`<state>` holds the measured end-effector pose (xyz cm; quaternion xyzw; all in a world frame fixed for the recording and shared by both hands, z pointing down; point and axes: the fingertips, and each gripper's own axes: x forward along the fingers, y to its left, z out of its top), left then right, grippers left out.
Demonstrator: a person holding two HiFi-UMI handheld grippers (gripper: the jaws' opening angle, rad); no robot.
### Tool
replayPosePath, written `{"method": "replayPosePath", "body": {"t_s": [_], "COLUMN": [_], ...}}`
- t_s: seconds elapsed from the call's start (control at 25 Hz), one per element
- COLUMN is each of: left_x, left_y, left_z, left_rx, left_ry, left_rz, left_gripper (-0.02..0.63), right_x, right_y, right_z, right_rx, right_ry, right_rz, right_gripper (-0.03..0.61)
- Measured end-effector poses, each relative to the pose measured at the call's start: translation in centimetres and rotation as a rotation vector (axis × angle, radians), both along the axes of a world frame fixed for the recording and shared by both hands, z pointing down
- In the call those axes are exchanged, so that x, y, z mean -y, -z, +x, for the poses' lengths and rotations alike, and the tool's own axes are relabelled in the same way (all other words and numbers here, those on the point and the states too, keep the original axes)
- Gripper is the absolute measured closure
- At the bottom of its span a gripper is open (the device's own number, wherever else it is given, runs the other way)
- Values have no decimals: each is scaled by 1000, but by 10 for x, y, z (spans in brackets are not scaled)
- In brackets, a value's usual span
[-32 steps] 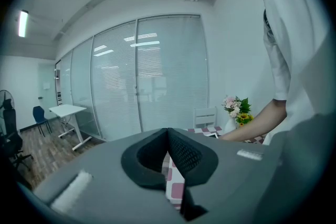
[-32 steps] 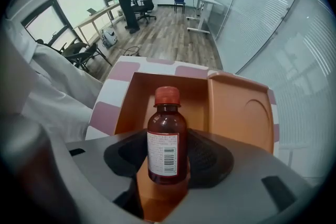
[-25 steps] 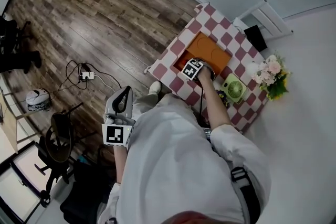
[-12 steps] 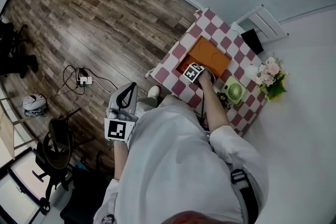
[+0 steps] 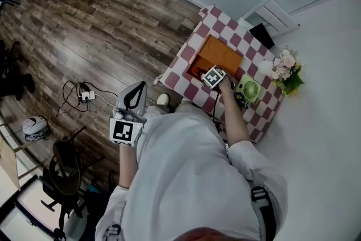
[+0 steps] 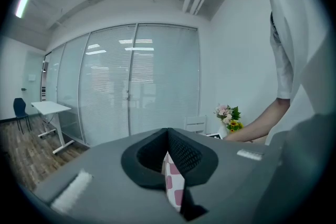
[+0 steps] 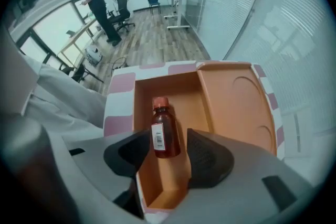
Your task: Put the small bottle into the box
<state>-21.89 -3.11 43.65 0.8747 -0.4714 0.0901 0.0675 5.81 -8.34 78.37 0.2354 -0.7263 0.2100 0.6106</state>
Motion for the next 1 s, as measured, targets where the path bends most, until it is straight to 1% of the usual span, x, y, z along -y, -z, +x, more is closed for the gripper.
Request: {"method": "replayPosePath", "body": {"t_s": [0.08, 0.16, 0.24, 0.36, 0.44, 0.52, 0.64, 0.68, 0.76, 0.88, 1.0], "left_x": [5, 10, 17, 23, 26, 30, 32, 30, 27, 26, 26], "left_y": [-3, -7, -7, -9, -12, -14, -14, -15, -18, -23, -15], "left_z": [4, 10, 20, 37, 49, 61, 78, 84, 94, 108, 118], "left_rx": [2, 2, -5, -4, -5, -11, -35, -44, -61, -76, -80], "left_ry": [-47, -100, -151, -239, -297, -346, -421, -447, -495, -551, -592], "left_rz": [3, 6, 15, 22, 16, 5, -5, -7, -10, -5, 38], "left_gripper": [612, 612, 612, 612, 612, 612, 612, 612, 612, 612, 612], "right_x": [-4, -10, -14, -21, -27, -33, -42, -46, -55, -67, -78], "right_y": [14, 31, 51, 86, 116, 146, 190, 204, 232, 286, 345], "right_z": [1, 0, -4, -10, -17, -24, -34, -36, -40, -42, -41], "right_rx": [78, 162, 251, 400, 501, 578, 669, 693, 729, 783, 792], "right_ry": [-96, -192, -265, -370, -435, -480, -522, -532, -538, -504, -459], "right_rz": [14, 36, 78, 180, 261, 335, 421, 449, 520, 691, 899], "right_gripper": [366, 403, 433, 469, 511, 542, 561, 572, 575, 575, 577]}}
